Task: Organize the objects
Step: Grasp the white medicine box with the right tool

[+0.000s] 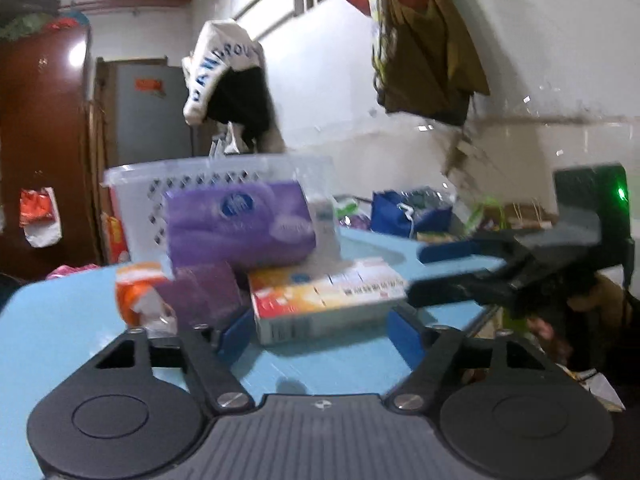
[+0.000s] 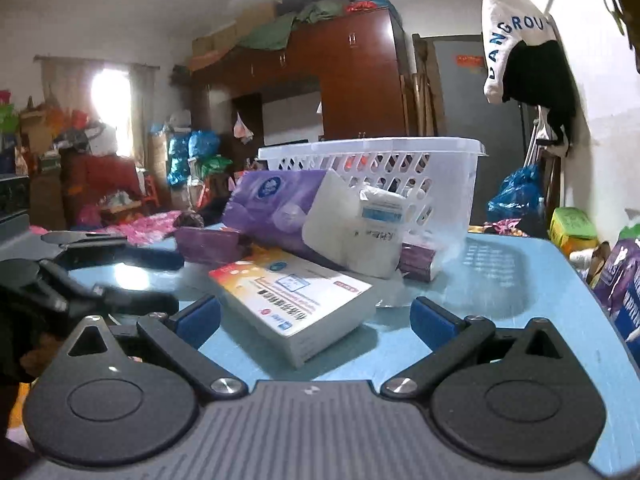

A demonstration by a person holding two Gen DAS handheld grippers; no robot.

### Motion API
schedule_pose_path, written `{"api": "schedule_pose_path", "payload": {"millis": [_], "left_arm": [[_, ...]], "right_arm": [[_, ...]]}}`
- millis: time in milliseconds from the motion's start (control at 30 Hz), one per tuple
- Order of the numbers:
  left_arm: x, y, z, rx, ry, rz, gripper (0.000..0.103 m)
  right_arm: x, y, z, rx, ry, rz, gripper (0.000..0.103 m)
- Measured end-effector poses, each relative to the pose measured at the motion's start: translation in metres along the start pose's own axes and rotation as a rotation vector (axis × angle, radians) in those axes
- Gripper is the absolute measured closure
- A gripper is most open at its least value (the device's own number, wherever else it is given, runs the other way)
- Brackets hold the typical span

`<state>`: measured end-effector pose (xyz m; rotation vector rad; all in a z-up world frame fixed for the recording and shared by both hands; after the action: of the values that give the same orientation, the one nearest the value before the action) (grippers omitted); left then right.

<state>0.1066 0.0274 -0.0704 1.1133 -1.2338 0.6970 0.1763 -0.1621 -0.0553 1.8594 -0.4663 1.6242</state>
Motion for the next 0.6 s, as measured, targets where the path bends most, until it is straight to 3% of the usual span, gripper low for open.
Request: {"api": "schedule_pose_path", "payload": {"millis": [267, 500, 600], "left_arm": [[-0.009, -0.02, -0.013, 0.013, 0.034, -0.051, 0.033], [-0.006, -0.027, -0.019, -0.018, 0.053, -0.047, 0.033], [-0.007, -0.028, -0.016, -0.026, 0.031, -0.056, 0.045]], "right_arm": [[-0.022, -0.001, -0.005, 0.041, 0.016, -0.049, 0.005], [-0.024, -0.003, -0.005, 0.066, 0.06, -0.047, 0.024], [-0.022, -0.002, -0.002, 0.069, 0.062, -0.052, 0.032]]}}
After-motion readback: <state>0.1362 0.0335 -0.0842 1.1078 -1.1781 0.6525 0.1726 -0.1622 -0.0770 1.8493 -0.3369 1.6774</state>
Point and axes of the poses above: each gripper's, at about its wrist camera, not at the fingertips, and y roughly against the way its jaws point, z to its right, x to its top, the point moved 6 cm from there along -y, roughly the way its jaws point, and after that the axes turned 1 degree about y, right-handed, at the moved point
